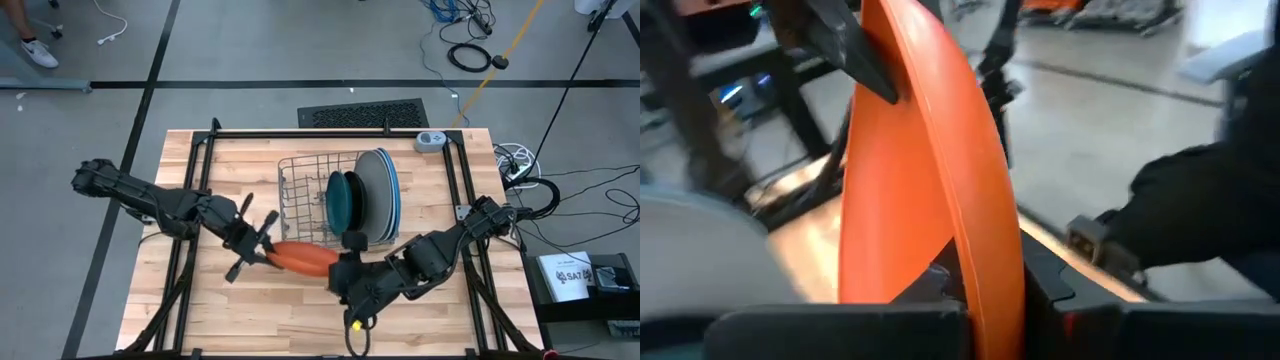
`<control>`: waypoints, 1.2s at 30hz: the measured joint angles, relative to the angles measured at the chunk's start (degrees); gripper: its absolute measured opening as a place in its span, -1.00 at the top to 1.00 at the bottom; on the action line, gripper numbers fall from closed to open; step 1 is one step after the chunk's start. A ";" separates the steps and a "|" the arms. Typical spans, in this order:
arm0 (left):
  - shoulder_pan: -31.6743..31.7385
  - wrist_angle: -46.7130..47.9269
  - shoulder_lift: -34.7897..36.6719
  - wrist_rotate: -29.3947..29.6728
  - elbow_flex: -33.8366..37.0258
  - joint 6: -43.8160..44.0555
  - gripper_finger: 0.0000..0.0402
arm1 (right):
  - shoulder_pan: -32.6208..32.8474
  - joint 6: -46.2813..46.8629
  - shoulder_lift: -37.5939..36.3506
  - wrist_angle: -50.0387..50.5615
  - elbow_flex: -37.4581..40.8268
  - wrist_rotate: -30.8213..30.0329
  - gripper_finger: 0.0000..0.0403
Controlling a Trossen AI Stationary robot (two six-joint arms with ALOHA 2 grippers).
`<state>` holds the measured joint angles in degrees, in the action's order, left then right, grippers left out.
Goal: Sort dishes
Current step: Put the orange plate into the dish rack
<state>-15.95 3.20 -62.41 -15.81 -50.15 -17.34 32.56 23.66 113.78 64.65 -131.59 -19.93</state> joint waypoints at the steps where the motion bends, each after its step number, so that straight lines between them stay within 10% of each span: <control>1: 0.09 1.43 0.84 1.37 0.00 0.11 0.87 | 0.02 0.25 0.06 1.94 0.00 -1.93 0.20; 10: 0.58 5.72 3.36 16.41 0.07 7.33 0.87 | 0.46 12.26 -0.09 24.63 -0.04 -19.54 0.00; 26: 0.70 -6.52 -3.87 44.96 0.13 41.16 0.85 | 11.03 23.64 1.42 24.51 0.26 -57.23 0.15; 36: 0.76 -11.96 -11.47 58.65 0.13 57.73 0.85 | 11.21 23.14 1.46 24.41 0.24 -61.84 0.16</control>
<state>-15.20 -8.76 -73.88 42.84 -50.02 40.38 43.77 46.80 115.24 89.07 -131.35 -81.77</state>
